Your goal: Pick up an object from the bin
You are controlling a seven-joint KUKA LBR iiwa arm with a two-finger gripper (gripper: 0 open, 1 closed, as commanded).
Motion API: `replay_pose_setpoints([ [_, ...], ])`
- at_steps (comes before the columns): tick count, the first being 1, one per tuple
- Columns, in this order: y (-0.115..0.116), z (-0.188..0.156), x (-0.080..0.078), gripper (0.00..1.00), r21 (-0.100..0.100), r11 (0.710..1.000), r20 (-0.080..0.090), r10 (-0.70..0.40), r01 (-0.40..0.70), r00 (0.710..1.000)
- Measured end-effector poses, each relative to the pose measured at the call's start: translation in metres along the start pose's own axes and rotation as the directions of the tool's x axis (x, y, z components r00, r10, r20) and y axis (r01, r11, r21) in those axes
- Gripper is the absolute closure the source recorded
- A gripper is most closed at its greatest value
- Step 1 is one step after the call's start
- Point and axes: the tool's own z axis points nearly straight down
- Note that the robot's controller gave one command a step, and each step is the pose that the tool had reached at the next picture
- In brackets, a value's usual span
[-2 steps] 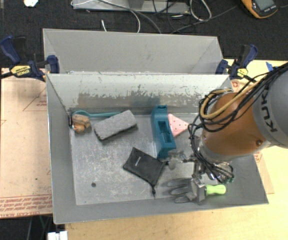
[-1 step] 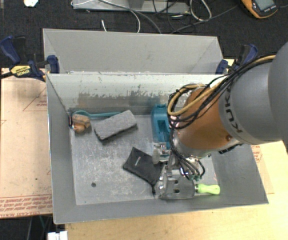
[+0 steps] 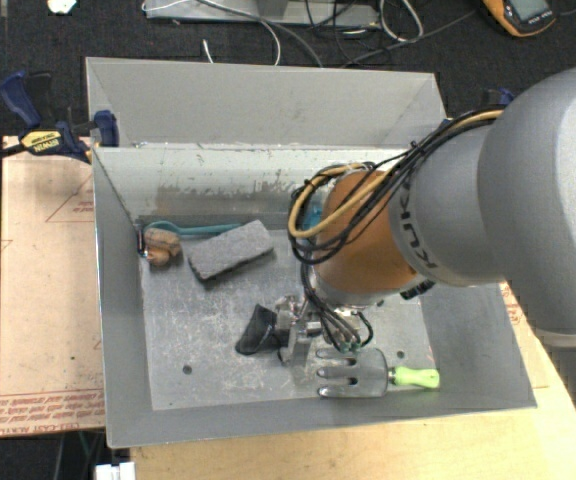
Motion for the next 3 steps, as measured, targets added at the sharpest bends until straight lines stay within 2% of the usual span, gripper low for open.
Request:
replay_pose_setpoints([
  [2, 0.000, -0.014, 0.001, 1.00, 0.000, 1.000, -0.002, -0.001, 0.001, 1.000],
  [3, 0.000, -0.043, 0.003, 1.00, 0.001, 1.000, -0.009, -0.001, 0.001, 1.000],
])
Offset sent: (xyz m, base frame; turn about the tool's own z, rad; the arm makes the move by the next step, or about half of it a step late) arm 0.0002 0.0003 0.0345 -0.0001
